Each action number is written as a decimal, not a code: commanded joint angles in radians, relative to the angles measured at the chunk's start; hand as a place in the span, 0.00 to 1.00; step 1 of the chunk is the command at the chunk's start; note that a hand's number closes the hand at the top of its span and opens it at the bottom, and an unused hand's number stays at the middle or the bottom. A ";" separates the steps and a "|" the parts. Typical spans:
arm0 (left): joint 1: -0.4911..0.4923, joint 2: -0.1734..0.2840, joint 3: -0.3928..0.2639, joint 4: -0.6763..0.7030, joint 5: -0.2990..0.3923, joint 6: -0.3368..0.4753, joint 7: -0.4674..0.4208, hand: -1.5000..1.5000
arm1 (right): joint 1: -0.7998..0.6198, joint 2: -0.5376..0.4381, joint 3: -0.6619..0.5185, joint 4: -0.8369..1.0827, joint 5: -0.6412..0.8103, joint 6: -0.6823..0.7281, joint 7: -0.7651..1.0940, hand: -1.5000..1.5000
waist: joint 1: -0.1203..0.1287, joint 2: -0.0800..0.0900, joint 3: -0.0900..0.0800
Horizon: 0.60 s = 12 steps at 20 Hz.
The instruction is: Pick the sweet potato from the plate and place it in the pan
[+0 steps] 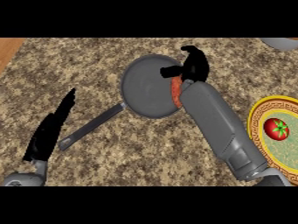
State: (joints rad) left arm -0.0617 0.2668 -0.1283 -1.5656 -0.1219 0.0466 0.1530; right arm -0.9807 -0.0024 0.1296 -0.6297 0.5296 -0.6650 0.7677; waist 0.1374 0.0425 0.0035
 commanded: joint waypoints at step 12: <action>0.051 0.000 0.026 0.002 0.005 0.006 -0.013 0.50 | -0.014 0.002 -0.061 0.059 -0.128 -0.635 -0.188 0.00 | -0.057 -0.028 -0.003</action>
State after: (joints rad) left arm -0.0239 0.2657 -0.1126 -1.5526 -0.1264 0.0561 0.1347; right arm -0.9964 -0.0065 0.0705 -0.5863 0.4393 -1.1063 0.5595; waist 0.0951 0.0238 0.0014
